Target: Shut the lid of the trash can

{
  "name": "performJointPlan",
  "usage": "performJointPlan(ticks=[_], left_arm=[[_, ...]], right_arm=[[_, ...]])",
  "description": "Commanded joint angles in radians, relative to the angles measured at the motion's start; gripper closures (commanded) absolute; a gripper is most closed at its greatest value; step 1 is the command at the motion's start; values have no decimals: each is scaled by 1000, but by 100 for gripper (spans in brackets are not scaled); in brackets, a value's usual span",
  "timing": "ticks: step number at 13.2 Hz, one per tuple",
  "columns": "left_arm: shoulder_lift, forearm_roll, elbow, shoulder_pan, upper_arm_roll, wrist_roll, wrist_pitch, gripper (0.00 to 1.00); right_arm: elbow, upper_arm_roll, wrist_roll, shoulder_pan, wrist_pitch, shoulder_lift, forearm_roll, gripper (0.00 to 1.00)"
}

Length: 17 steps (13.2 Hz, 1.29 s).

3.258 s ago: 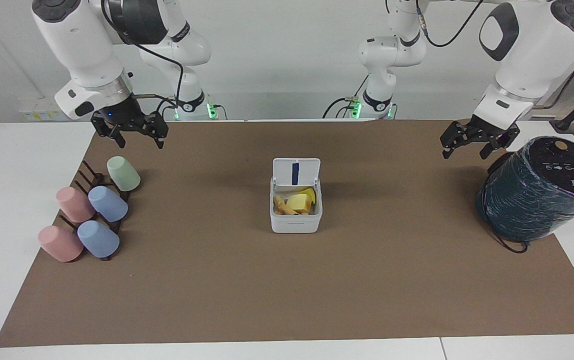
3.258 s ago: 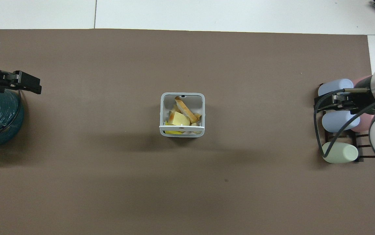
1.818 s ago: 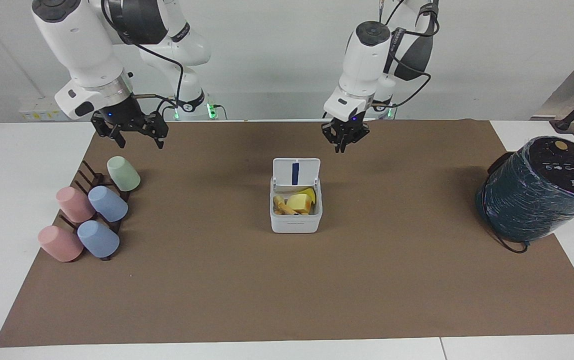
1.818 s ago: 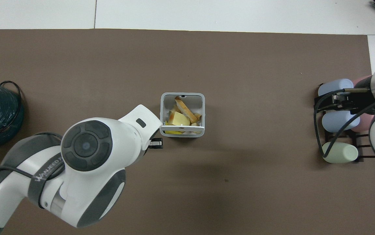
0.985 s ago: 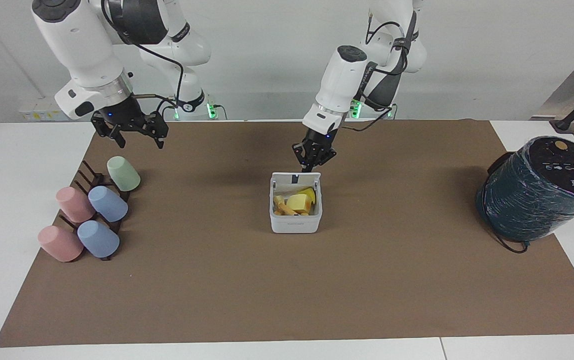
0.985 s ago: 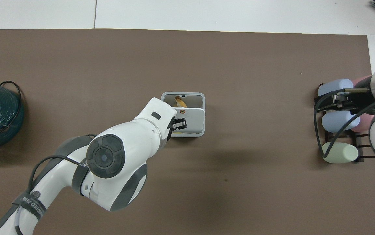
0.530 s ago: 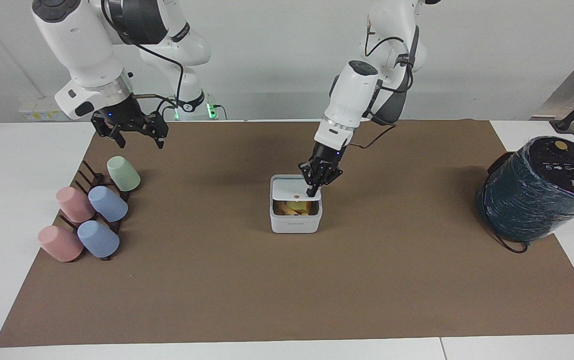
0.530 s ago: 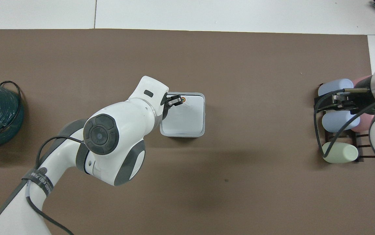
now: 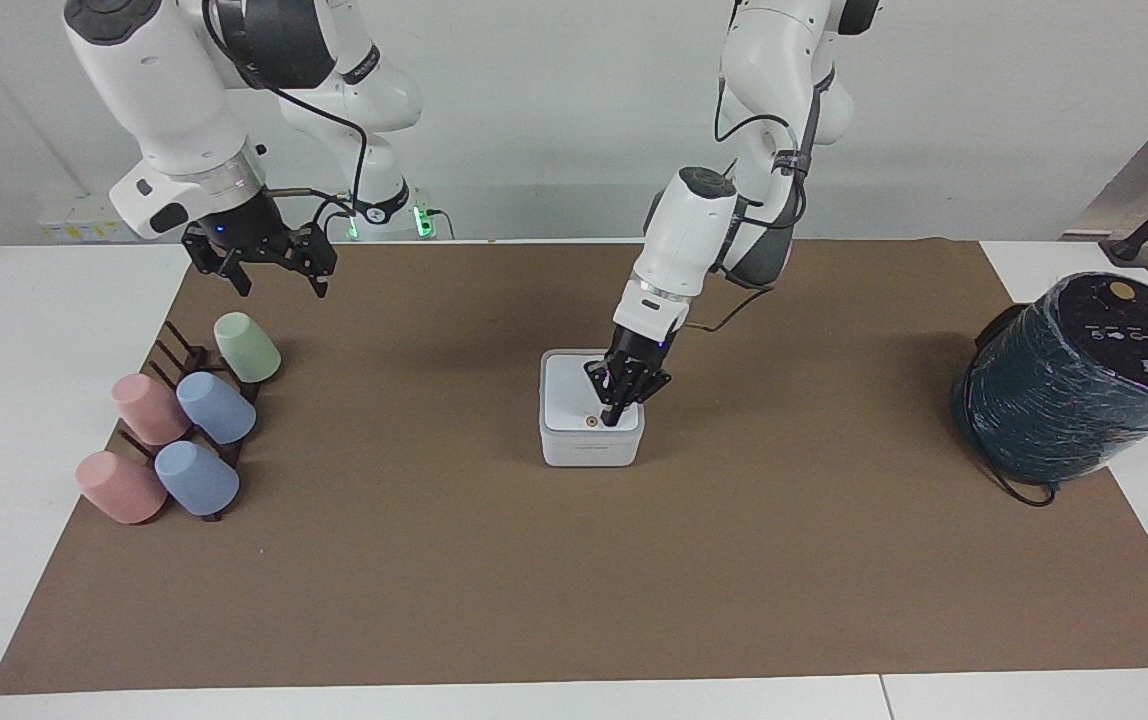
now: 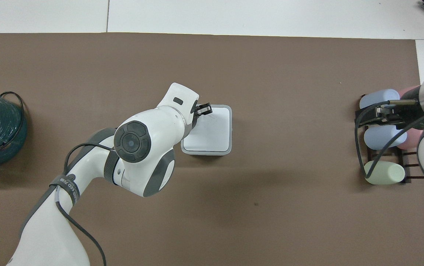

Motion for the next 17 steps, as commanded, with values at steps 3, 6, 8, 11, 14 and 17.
performJointPlan(ticks=[3,6,8,11,14,17], left_arm=[[58,-15,-9,-32,1,4,1,92],[68,-14,0,-44,1,4,-12,92],[51,-14,3,-38,3,5,-34,91],[-30,-9,90,2,9,14,-295,90],[-52,-14,251,103,4,132,-608,88],[-75,-14,315,212,4,264,-777,87]], right_arm=[[-19,-8,6,4,-1,-14,15,0],[-19,-8,6,4,-1,-16,15,0],[-19,-8,6,4,-1,-16,16,0],[-19,-8,6,4,-1,-14,16,0],[-19,-8,6,4,-1,-14,16,0],[-19,-8,6,4,-1,-16,15,0]])
